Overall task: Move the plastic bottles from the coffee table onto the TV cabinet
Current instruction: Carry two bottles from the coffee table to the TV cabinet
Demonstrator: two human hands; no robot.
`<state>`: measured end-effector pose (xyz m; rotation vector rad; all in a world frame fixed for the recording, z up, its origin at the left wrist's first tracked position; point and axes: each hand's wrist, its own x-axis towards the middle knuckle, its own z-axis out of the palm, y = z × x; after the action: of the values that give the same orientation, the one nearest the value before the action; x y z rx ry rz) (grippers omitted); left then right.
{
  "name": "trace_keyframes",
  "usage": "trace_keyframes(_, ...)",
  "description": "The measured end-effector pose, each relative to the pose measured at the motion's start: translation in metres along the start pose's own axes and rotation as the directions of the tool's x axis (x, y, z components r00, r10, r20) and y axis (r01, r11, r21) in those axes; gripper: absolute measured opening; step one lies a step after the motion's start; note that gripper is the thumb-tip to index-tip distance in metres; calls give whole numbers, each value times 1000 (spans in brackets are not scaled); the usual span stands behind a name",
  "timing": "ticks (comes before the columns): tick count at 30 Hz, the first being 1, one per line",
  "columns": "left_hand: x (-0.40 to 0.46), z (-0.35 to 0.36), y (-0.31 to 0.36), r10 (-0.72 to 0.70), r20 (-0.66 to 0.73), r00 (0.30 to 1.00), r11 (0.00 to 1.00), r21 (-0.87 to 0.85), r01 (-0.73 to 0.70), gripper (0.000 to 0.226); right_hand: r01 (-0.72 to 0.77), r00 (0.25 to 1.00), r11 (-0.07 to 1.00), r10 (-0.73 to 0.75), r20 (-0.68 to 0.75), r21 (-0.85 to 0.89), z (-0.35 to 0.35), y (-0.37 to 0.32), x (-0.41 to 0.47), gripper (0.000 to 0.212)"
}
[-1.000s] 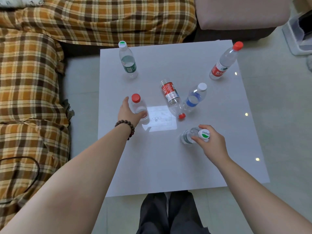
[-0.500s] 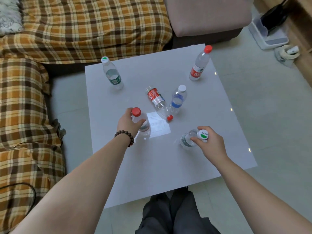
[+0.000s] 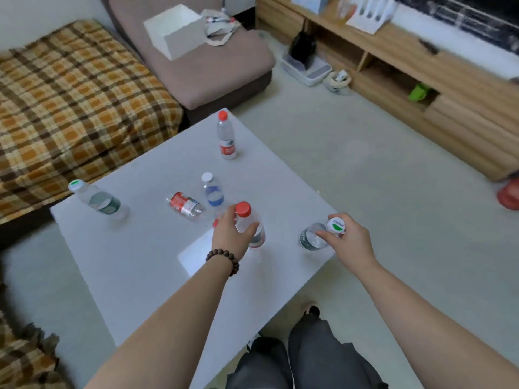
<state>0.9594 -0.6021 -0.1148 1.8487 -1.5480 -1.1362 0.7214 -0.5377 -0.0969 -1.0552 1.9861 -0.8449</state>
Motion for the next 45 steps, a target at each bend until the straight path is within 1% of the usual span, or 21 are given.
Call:
trace_keyframes(4,-2,43,39,85,87,993,995,36,-88,50,-72,989,997,75,-127,22,-49,29,-8,28)
trace_keyframes(7,-5,77,70,156,145,977,986,36,-163,50,-141,967,988,150,-207,59,-90,52,-11,28)
trace_keyframes(12,-10,137,123,232,205,951,970,26,-242,48,-191,933,979,203,-298,67,-158,90,-7,27)
trace_keyframes(17,-10,212,178,259,230,938,960,42,-275,46,-215,911,972,234,-339,94,-223,132,19,28)
trace_keyframes(22,-8,305,239,228,268,936,966,55,-251,44,-197,919,974,224,-325,114,-295,171,62,26)
trace_keyframes(25,-7,355,279,237,281,930,965,45,-260,42,-200,917,973,227,-328,115,-336,191,91,25)
trace_keyframes(28,2,392,313,247,294,923,957,74,-280,46,-197,909,972,229,-347,126,-373,202,117,24)
trace_keyframes(32,26,431,351,280,304,910,941,98,-323,48,-212,887,966,253,-387,147,-412,212,150,23)
trace_keyframes(37,70,478,393,301,325,896,939,63,-339,46,-250,867,953,299,-400,170,-451,219,210,24)
trace_keyframes(42,140,532,443,294,347,891,942,52,-331,45,-259,852,947,317,-416,192,-489,218,300,22)
trace_keyframes(45,192,566,481,312,401,861,931,52,-362,45,-254,826,942,329,-459,219,-514,213,364,24)
